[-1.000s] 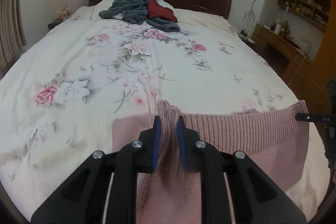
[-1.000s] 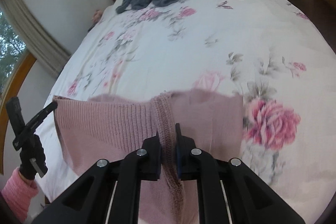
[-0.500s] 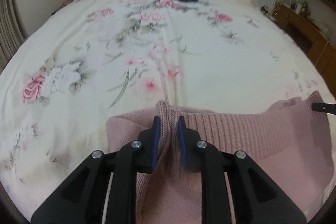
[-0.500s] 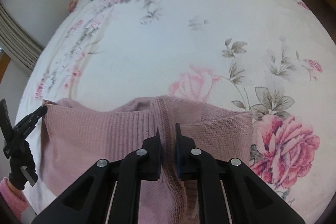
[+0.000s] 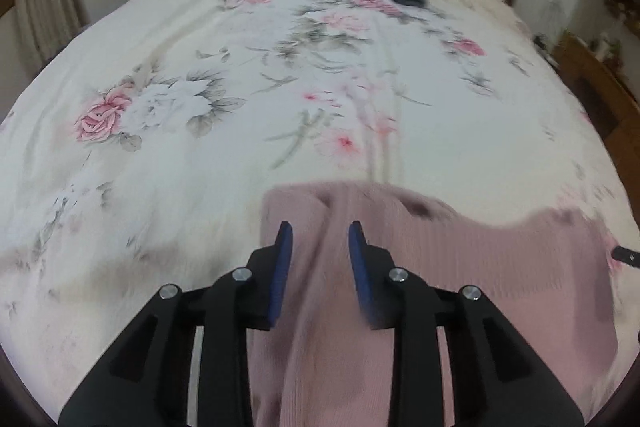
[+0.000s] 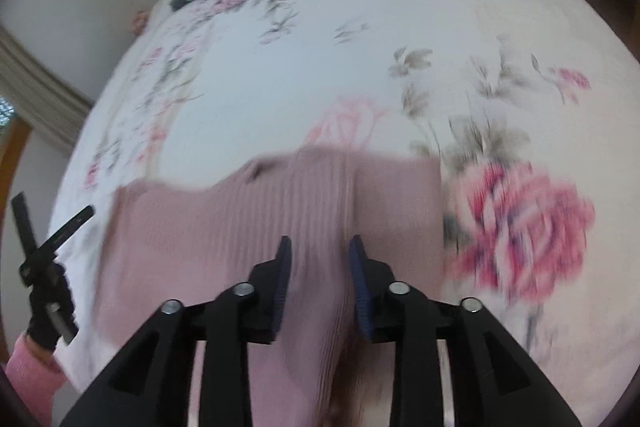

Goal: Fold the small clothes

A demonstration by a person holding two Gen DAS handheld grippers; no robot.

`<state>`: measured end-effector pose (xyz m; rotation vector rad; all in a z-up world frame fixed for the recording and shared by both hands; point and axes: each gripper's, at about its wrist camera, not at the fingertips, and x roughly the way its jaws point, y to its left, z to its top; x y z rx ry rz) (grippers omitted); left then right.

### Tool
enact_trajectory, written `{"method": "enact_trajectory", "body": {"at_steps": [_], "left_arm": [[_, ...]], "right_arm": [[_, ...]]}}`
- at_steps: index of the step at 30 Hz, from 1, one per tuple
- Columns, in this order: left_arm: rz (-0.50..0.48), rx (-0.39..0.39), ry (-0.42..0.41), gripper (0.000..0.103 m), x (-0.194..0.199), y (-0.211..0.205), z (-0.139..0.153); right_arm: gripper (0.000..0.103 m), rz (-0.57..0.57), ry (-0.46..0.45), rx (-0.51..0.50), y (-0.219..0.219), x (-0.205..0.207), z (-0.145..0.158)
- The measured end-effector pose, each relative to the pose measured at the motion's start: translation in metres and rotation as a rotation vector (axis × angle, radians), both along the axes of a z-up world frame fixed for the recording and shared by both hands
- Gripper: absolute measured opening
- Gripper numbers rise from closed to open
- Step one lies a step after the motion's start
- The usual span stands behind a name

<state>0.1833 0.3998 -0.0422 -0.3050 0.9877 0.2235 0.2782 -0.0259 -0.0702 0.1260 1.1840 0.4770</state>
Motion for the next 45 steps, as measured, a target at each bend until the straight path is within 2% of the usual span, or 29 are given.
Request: {"method": "enact_trajectory", "body": {"at_steps": [2,4,6,9,10,11,13,14,17,21,26,40,42,45], "left_arm": [[-0.062,0.002,0.006,0.03,-0.016,-0.015,0.004],[-0.135,0.001,0.013,0.034,-0.034,-0.038,0.005],[-0.178,-0.003,0.031,0.049,-0.045,-0.054,0.001],[-0.22,0.002,0.061,0.05,-0.056,-0.072,-0.011],[-0.227,0.012,0.074,0.05,-0.058,-0.076,-0.016],[-0.226,0.012,0.082,0.05,-0.06,-0.077,-0.021],[-0.213,-0.031,0.106,0.05,-0.062,-0.077,-0.031],[-0.199,-0.052,0.119,0.05,-0.063,-0.074,-0.036],[-0.185,-0.055,0.139,0.05,-0.065,-0.071,-0.044],[-0.188,-0.053,0.158,0.05,-0.067,-0.07,-0.053],[-0.182,-0.065,0.161,0.05,-0.069,-0.068,-0.057],[-0.18,-0.051,0.157,0.051,-0.068,-0.07,-0.063],[-0.173,-0.061,0.166,0.051,-0.067,-0.069,-0.06],[-0.16,-0.088,0.16,0.055,-0.066,-0.068,-0.049]], "right_arm": [[0.044,0.032,0.01,0.0,-0.01,-0.029,0.003],[0.046,0.051,0.03,0.001,-0.02,-0.052,0.001],[0.047,0.045,0.08,0.022,-0.031,-0.073,-0.008],[0.047,0.05,0.157,0.076,-0.039,-0.093,-0.023],[0.042,0.059,0.165,0.079,-0.038,-0.098,-0.027],[0.027,0.077,0.169,0.075,-0.036,-0.104,-0.03],[0.011,0.081,0.183,0.063,-0.033,-0.108,-0.033],[0.008,0.075,0.185,0.079,-0.034,-0.108,-0.032],[0.008,0.051,0.174,0.126,-0.042,-0.109,-0.023],[0.007,0.054,0.185,0.071,-0.044,-0.111,-0.025],[0.007,0.042,0.216,0.014,-0.043,-0.111,-0.048],[0.007,0.02,0.237,0.031,-0.047,-0.111,-0.061],[0.01,0.02,0.24,0.029,-0.047,-0.11,-0.056],[0.031,0.009,0.225,0.035,-0.05,-0.108,-0.042]]}}
